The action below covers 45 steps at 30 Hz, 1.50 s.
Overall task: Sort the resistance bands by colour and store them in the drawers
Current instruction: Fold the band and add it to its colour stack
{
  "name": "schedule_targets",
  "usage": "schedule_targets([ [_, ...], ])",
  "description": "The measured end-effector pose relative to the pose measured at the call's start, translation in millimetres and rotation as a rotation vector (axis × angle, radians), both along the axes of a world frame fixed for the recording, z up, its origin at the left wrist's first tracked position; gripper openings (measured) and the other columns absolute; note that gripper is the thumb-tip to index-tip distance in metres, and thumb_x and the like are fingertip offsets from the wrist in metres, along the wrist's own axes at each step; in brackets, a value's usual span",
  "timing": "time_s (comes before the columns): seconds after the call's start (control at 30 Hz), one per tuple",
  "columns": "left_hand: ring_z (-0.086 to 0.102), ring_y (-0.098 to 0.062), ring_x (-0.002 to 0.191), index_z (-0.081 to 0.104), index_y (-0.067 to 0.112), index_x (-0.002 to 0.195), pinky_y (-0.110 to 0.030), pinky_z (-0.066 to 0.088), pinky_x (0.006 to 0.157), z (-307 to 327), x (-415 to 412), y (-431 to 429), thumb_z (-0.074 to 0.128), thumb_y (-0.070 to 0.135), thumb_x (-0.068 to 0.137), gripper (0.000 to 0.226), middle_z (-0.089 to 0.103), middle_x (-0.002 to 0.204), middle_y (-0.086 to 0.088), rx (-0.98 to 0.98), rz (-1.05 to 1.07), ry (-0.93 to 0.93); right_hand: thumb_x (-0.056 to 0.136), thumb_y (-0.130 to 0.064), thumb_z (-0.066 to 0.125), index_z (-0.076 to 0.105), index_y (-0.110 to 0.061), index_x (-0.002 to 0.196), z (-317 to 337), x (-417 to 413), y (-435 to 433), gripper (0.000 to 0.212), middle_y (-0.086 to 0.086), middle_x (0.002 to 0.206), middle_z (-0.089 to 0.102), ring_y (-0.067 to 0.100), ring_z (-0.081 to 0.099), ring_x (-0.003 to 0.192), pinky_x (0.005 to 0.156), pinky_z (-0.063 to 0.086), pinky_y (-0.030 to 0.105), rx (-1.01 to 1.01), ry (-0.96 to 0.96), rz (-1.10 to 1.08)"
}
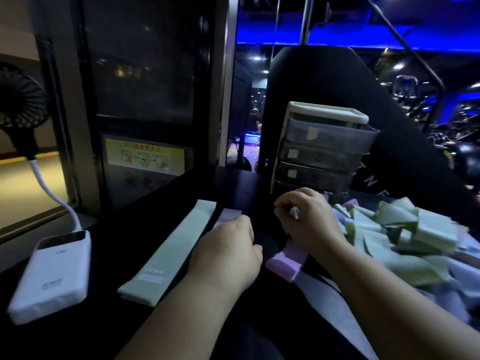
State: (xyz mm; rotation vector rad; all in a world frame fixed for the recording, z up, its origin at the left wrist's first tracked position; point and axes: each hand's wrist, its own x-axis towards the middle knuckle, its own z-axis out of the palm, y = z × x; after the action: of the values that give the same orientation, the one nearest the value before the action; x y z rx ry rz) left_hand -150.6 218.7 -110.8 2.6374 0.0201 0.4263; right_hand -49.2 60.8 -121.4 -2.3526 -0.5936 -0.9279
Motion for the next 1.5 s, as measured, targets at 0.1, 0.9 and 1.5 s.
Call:
schedule_targets([
  [0.1,0.057,-0.022,0.094,0.048,0.025,0.096,-0.028,0.039,0.07,1,8,-29,0.057,0.04,0.092,0.018,0.056,0.093,0.004,-0.005,-0.068,0.009,0.074,-0.011,0.078,0.076,-0.021,0.084,10,-9,-35,0.014,0.002,0.089,0.068,0.027,0.062,0.086,0.08,0.042,0.028,0.026,-0.051,-0.062],
  [0.9,0.043,-0.022,0.125,0.052,0.032,0.131,-0.032,0.037,0.103,-32,90,-156,0.063,0.041,0.089,0.044,0.051,0.131,0.003,-0.196,-0.335,-0.085,0.075,-0.048,0.078,0.071,-0.022,0.088,8,-21,-177,0.03,-0.011,0.072,0.068,0.006,0.061,0.072,0.066,0.048,0.025,0.098,0.563,-0.418],
  [1.5,0.061,-0.016,0.091,0.065,0.022,0.102,-0.028,0.049,0.084,-41,90,-152,0.067,0.036,0.088,0.021,0.066,0.102,0.005,-0.456,-0.373,-0.12,0.089,-0.038,0.067,0.07,-0.024,0.108,7,-30,-159,0.024,-0.005,0.088,0.061,0.016,0.056,0.088,0.068,0.032,0.026,0.05,0.434,-0.415],
])
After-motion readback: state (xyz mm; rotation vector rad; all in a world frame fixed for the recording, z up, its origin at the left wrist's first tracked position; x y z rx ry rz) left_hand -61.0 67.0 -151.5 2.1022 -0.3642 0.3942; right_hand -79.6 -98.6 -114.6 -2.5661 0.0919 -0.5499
